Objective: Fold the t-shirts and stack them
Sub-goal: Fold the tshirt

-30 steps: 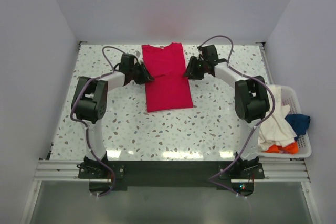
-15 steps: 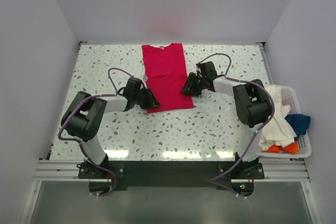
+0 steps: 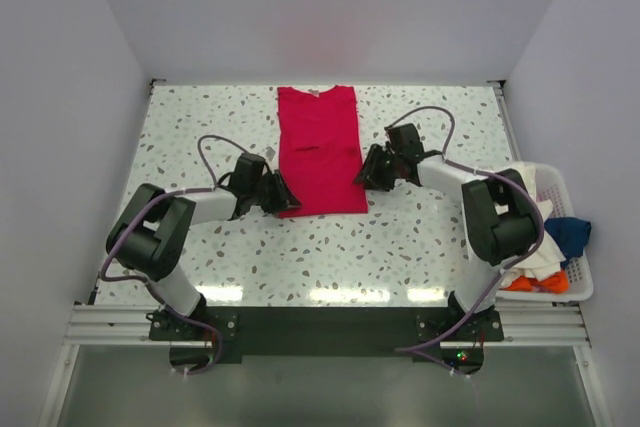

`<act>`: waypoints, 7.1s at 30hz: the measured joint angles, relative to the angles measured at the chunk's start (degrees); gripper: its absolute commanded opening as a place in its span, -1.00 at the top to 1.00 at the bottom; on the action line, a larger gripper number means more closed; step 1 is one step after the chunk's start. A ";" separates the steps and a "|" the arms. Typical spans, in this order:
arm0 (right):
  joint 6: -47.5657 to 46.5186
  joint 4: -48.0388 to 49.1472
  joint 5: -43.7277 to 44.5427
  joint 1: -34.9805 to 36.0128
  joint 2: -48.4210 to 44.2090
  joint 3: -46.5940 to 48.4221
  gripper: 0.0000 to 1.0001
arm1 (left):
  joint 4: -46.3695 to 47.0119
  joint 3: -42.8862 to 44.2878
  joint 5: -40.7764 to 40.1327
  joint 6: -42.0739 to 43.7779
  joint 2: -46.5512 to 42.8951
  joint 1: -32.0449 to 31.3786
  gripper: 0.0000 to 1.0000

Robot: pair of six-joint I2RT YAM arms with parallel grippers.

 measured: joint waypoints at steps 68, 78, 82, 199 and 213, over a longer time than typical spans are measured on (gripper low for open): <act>-3.91 -13.81 18.88 9.29 -16.76 -3.67 0.70 | -6.29 6.73 -7.56 -0.39 -5.38 -13.07 0.46; -4.72 -13.77 20.50 9.38 -9.31 -1.73 0.57 | -6.14 11.98 -5.42 0.83 4.63 -13.51 0.48; -5.16 -13.60 21.14 9.38 -8.00 0.02 0.49 | -6.27 13.60 -6.51 1.05 7.21 -13.51 0.47; 2.78 -10.21 -3.85 7.65 -42.95 -37.64 1.00 | -23.34 -22.51 -4.35 -12.13 -40.59 -14.73 1.00; 4.50 -24.72 1.62 16.94 -63.71 -38.12 1.00 | -35.28 -17.64 -10.25 -14.75 -50.90 -24.70 1.00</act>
